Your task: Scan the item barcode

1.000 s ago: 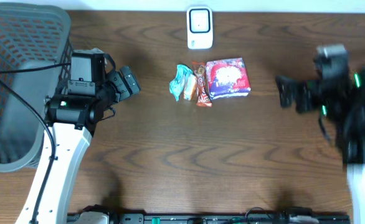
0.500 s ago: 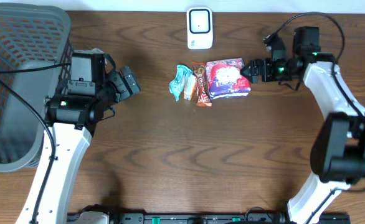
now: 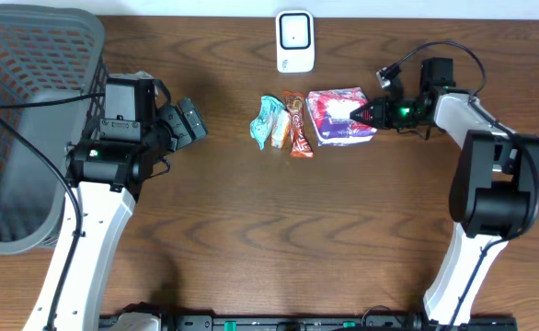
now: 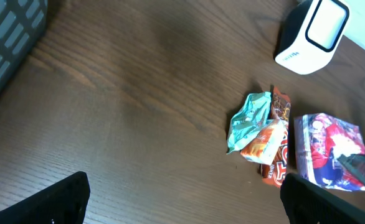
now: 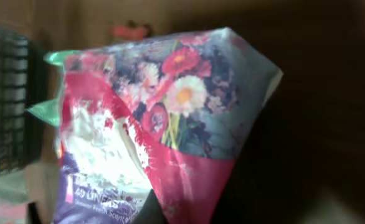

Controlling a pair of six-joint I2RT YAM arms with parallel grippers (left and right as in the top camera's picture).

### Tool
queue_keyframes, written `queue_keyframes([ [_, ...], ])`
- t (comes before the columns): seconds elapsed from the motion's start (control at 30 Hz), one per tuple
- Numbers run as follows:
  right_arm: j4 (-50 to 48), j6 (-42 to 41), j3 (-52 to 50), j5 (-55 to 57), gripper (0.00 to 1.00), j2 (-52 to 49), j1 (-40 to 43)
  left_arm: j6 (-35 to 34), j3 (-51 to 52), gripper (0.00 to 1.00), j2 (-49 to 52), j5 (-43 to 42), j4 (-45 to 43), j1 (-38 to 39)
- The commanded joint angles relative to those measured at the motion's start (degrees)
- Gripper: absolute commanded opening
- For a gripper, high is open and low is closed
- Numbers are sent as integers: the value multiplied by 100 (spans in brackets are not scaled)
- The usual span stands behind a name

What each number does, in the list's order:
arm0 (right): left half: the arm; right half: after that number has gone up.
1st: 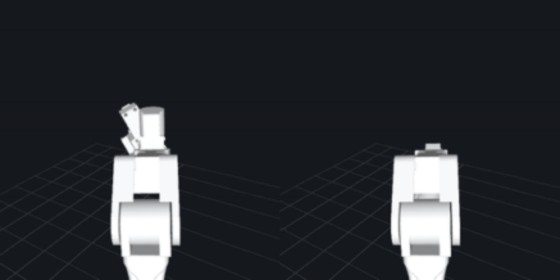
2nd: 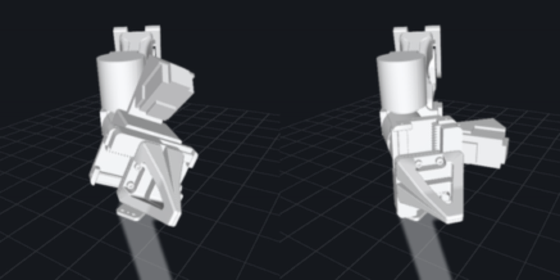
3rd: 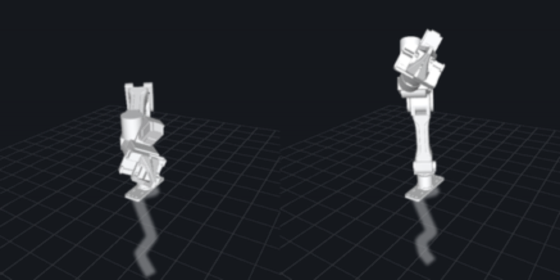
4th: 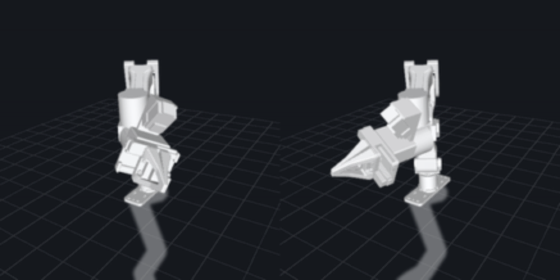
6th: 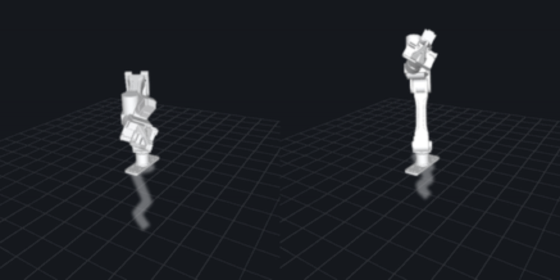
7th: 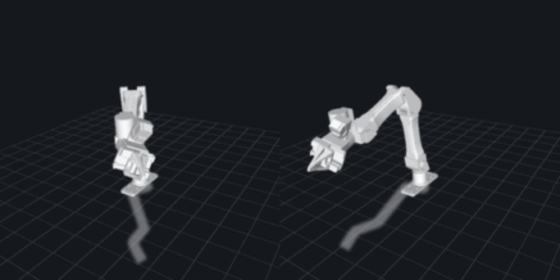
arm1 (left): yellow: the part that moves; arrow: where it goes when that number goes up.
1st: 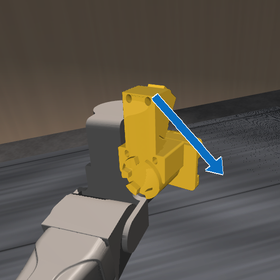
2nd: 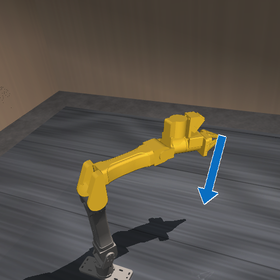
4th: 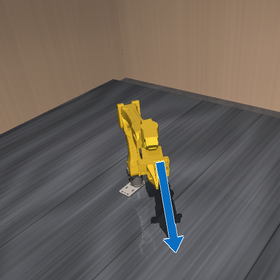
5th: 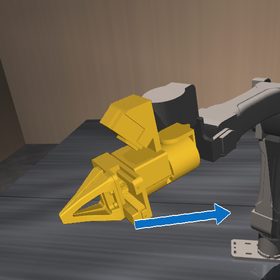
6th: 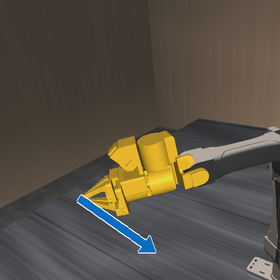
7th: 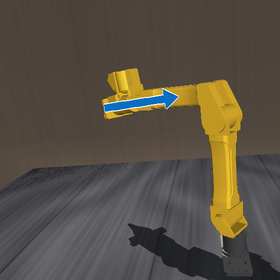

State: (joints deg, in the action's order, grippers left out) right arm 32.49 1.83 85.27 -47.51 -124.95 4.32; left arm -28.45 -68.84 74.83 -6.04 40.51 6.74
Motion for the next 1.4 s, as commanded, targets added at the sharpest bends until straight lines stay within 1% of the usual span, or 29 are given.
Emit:
queue_keyframes([
  [0.0, 505, -245, 522, 2081, 1, 1088, -48, 55, 4, 98, -22, 11, 7, -20],
  [0.07, 890, -426, 669, 3923, 1, 1574, -273, 55, 2, 98, -22, 11, 7, -20],
  [0.1, 1001, -452, 671, 4658, 1, 1764, -393, 55, 2, 98, -22, 11, 7, -20],
  [0.17, 1322, -835, 671, 6867, 1, 2055, -756, 57, 2, 98, -22, 11, 7, -20],
  [0.27, 1672, -1384, 621, 9138, 1, 2013, -1204, 55, 2, 98, -22, 11, 7, -20],
  [0.3, 1703, -1403, 525, 9510, 1, 1947, -1357, 57, 2, 98, -22, 11, 7, -20],
  [0.33, 1690, -1436, 365, 9696, 4, 1849, -1488, 55, 4, 98, -22, 11, 7, -20],
  [0.4, 1620, -1558, 127, 9774, 6, 1633, -1617, 57, 4, 98, -22, 11, 7, -20],
  [0.43, 1582, -1556, 44, 9726, 8, 1521, -1672, 55, 2, 98, -22, 11, 7, -20],
  [0.5, 1578, -1550, -44, 9398, 15, 1215, -1858, 55, 2, 98, -22, 11, 7, -20],
  [0.57, 1606, -1552, -44, 9047, 19, 1088, -2015, 57, 4, 98, -22, 11, 7, -20],
  [0.6, 1604, -1554, -44, 8837, 19, 1047, -2140, 57, 4, 98, -22, 11, 7, -20],
  [0.63, 1556, -1552, -42, 8498, 22, 1047, -2332, 55, 2, 98, -22, 11, 7, -20],
  [0.67, 1491, -1554, -2, 8255, 43, 1075, -2511, 55, 2, 98, -22, 11, 7, -20],
  [0.73, 1447, -1554, 179, 7969, 71, 1130, -2793, 55, 4, 98, -22, 11, 7, -20],
  [0.83, 1488, -1456, 800, 7300, 87, 1244, -3097, 55, 4, 98, -22, 11, 7, -20],
  [0.87, 1552, -1318, 1152, 6907, 89, 1287, -3132, 55, 4, 98, -22, 11, 7, -20],
  [0.93, 1759, -1290, 1733, 6467, 90, 1303, -3053, 55, 2, 98, -22, 11, 7, -20],
  [1.0, 1930, -1290, 2092, 6229, 91, 1303, -2911, 55, 4, 98, -22, 11, 7, -20],
  [1.07, 2223, -1180, 2511, 5740, 96, 1303, -2527, 55, 2, 98, -22, 11, 7, -20],
  [1.17, 2483, -898, 2605, 4933, 97, 1303, -1843, 55, 2, 98, -22, 11, 7, -20],
  [1.23, 2719, -723, 2527, 4159, 98, 1224, -1204, 57, 4, 98, -24, 11, 7, -20],
  [1.3, 2865, -455, 2332, 2981, 97, 1025, -503, 55, 2, 98, -22, 11, 7, -20],
  [1.33, 2848, -160, 2168, 2157, 97, 898, -186, 57, 2, 98, -22, 11, 7, -20],
  [1.37, 2815, -28, 2092, 1836, 96, 833, -74, 55, 4, 98, -22, 11, 7, -20],
])
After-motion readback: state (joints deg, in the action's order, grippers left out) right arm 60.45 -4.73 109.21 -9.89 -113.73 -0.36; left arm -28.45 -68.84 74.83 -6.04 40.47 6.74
